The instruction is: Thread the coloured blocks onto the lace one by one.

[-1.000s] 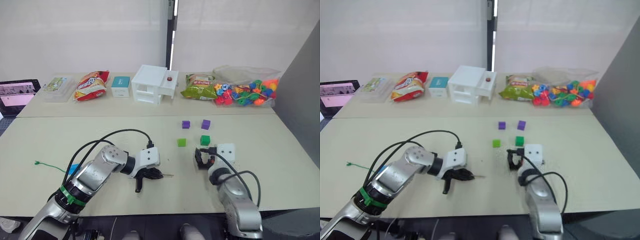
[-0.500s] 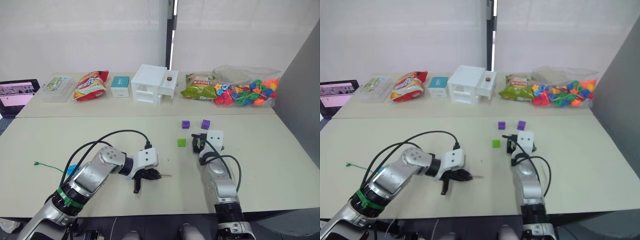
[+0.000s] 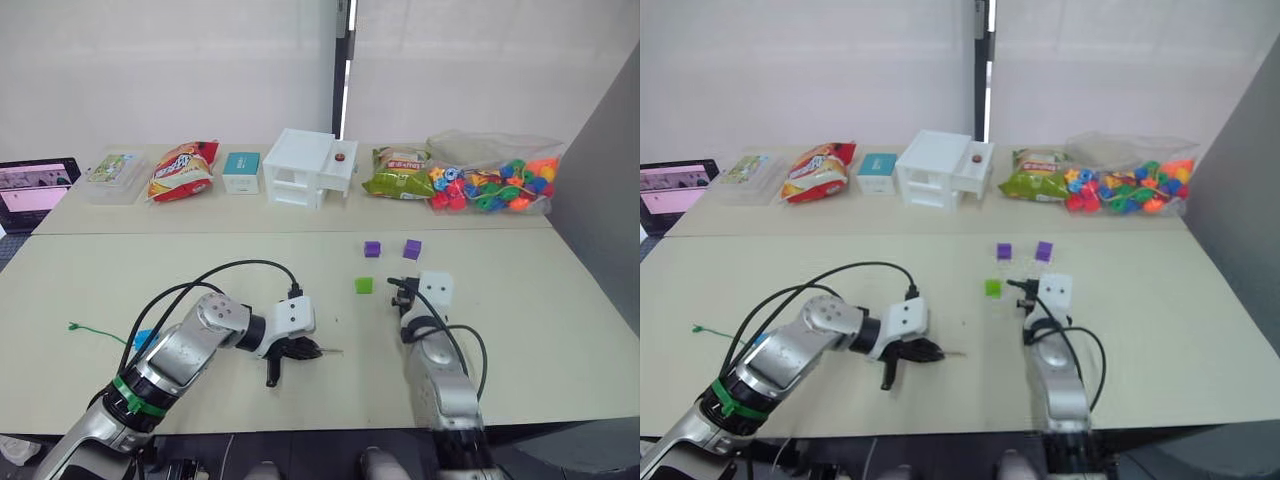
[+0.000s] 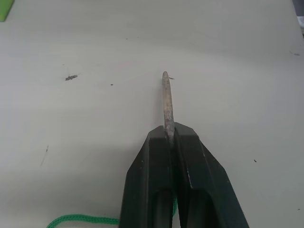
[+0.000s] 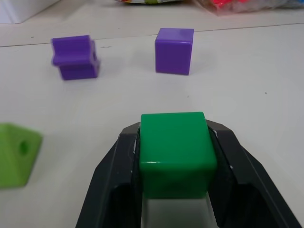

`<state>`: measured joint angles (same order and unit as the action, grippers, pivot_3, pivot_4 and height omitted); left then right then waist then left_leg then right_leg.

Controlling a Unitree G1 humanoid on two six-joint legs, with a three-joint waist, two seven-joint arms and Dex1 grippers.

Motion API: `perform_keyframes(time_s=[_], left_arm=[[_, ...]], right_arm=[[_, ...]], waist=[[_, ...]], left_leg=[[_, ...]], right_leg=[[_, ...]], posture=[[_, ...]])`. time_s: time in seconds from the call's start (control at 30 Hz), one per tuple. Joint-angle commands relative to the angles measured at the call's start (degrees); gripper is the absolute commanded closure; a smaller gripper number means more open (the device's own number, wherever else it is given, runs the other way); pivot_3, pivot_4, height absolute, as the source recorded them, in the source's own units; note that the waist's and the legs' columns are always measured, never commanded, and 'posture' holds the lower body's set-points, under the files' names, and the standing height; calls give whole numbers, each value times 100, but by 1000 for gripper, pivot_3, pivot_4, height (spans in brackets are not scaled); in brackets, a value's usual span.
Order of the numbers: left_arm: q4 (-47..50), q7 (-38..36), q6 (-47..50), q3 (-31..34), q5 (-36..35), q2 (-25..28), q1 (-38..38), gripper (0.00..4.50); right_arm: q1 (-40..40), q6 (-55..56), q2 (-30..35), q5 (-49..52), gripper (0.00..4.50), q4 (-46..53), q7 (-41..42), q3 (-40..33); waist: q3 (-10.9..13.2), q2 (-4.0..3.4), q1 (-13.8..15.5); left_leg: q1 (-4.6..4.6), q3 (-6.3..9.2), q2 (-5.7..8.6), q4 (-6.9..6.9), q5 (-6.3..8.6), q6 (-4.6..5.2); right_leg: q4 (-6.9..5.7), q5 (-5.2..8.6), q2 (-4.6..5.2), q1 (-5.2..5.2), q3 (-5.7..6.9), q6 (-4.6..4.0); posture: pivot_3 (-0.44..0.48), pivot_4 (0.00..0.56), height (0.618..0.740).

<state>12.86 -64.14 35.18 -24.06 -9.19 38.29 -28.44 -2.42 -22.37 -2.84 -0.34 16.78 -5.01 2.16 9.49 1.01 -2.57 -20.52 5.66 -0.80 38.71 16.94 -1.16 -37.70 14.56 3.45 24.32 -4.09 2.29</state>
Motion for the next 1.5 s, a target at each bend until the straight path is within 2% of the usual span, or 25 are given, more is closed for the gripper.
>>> perform_keyframes(time_s=[0.03, 0.17, 0.37, 0.53, 0.6, 0.8, 0.83, 0.9, 1.0, 1.17, 1.27, 1.37, 1.5], left_arm=[[114, -44, -84, 89, -64, 3, -31, 4500], [67, -114, -112, 52, -50, -9, -66, 4500], [53, -197, -112, 42, -29, 7, -100, 4500], [26, -231, -126, 51, -10, 15, -114, 4500], [20, -231, -131, 49, -4, 14, -116, 4500], [33, -207, -119, 73, -11, 10, -96, 4500], [42, -200, -113, 78, -14, 10, -87, 4500], [61, -183, -101, 84, -17, 9, -72, 4500], [97, -152, -66, 101, -34, 5, -42, 4500], [136, -114, -52, 108, -38, 8, 4, 4500], [145, -117, -56, 111, -36, 13, 11, 4500], [208, -106, -30, 110, -39, 18, 23, 4500], [415, -86, 102, 135, -96, 49, 61, 4500]], right_arm=[[837, -752, 131, -27, 3305, 1757, 230, 863], [1547, -1371, 306, -100, 3305, 2467, 268, 1339], [1698, -1805, 241, -27, 3305, 2058, 280, 1403], [1673, -1732, 163, 120, 3305, 1789, 423, 1301], [1637, -1639, 213, 74, 2228, 1778, 474, 1298], [1417, -1389, 523, 230, 202, 2215, 843, 1021], [1363, -1413, 644, 285, 35, 2331, 961, 970], [1247, -1513, 906, 423, 35, 2537, 1242, 879], [975, -1679, 1484, 785, 35, 2798, 1868, 608], [-49, -2248, 3362, 2849, 35, 2738, 4477, -401], [-772, -2652, 4518, 3697, 35, 2181, 5886, -492], [-1433, -2110, 5417, 3214, 35, 1417, 6918, 201], [-2109, -757, 5671, 2148, 35, 251, 7629, 1086]], waist=[[1, -2, -2], [1, -1, -14], [0, 1, 0], [-6, 10, -16], [-6, 10, -13], [-5, 9, 0], [-4, 8, 2], [-4, 8, 11], [-4, 9, 8], [1, 9, 9], [3, 7, 11], [4, 7, 13], [5, 9, 12]], left_leg=[[-1, -1, 1, 0, 0, 0], [9, -4, -1, 2, 0, 0], [12, -6, -2, 3, -2, -2], [21, -6, -5, 2, -1, -2], [23, -5, -6, 2, -1, -2], [19, -5, -4, 3, -2, -2], [18, -6, -4, 3, -2, -2], [15, -6, -2, 3, -2, -2], [15, -5, -2, 3, -1, -2], [16, -6, -1, 8, -1, -2], [18, -5, -2, 8, -1, 0], [18, -3, -4, 7, 2, 5], [16, -5, -3, 11, 2, 5]], right_leg=[[2, 0, 1, 0, 0, 0], [6, 2, -2, -9, -1, 2], [17, 5, -3, -19, -1, 2], [15, 5, -5, -22, 0, 2], [14, 5, -6, -23, 0, 2], [14, 5, -4, -22, -1, 1], [14, 5, -4, -21, -1, 1], [14, 5, -3, -21, -1, 1], [13, 5, -3, -20, -1, 1], [26, 5, -3, -32, 0, 1], [29, 5, -5, -37, 2, 1], [52, 5, -7, -49, 6, 1], [58, 5, -3, -52, 6, 2]], posture=[[0, 150, 740], [0, 150, 740], [0, 150, 740], [0, 150, 740], [0, 150, 740], [0, 150, 740], [0, 150, 740], [0, 150, 740], [0, 150, 740], [0, 150, 740], [0, 150, 740], [0, 150, 740], [0, 150, 740]])
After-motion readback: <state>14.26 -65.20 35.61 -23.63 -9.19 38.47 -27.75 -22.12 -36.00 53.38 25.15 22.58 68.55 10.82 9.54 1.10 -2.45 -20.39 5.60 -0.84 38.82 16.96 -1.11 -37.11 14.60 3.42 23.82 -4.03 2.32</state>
